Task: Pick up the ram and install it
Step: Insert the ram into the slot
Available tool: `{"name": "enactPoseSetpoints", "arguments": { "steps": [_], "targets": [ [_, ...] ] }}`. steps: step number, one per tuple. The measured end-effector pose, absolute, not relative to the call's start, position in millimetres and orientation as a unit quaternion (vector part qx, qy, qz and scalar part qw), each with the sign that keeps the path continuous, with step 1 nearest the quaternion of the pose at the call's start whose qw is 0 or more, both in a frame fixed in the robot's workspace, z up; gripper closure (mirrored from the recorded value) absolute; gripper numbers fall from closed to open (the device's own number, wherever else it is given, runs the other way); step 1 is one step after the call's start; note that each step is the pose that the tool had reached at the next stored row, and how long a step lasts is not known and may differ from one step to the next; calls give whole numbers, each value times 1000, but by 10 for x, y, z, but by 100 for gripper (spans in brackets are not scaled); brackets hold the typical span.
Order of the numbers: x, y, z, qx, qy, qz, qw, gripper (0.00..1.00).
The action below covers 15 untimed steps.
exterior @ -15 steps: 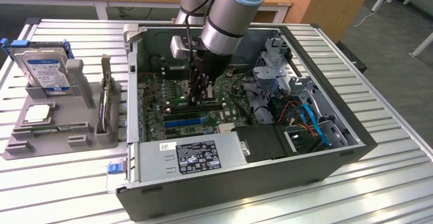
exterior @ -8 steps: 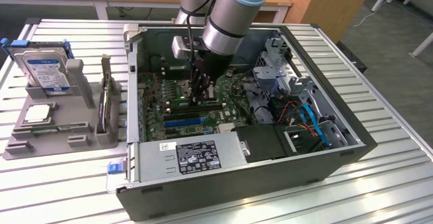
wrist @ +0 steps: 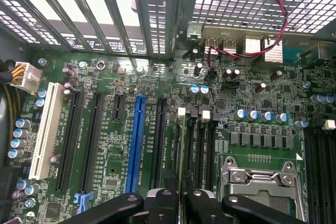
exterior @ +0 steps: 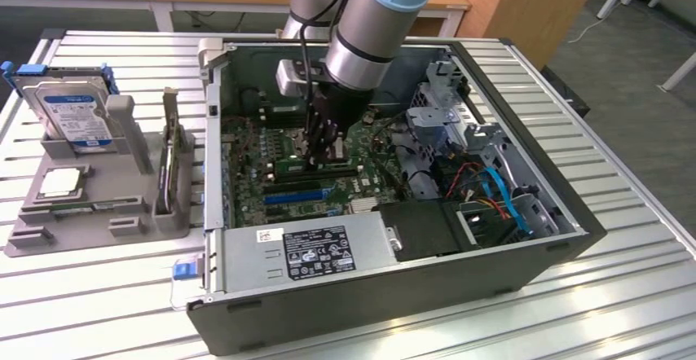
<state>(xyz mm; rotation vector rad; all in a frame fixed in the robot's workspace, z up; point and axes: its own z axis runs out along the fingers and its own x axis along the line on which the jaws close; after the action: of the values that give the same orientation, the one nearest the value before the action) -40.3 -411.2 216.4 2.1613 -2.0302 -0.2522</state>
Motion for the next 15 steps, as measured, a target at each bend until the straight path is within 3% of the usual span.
{"name": "enactPoseSetpoints", "arguments": {
  "steps": [15],
  "targets": [
    [-397, -4111, 2139, 724, -680, -84, 83, 86]
  ]
}}
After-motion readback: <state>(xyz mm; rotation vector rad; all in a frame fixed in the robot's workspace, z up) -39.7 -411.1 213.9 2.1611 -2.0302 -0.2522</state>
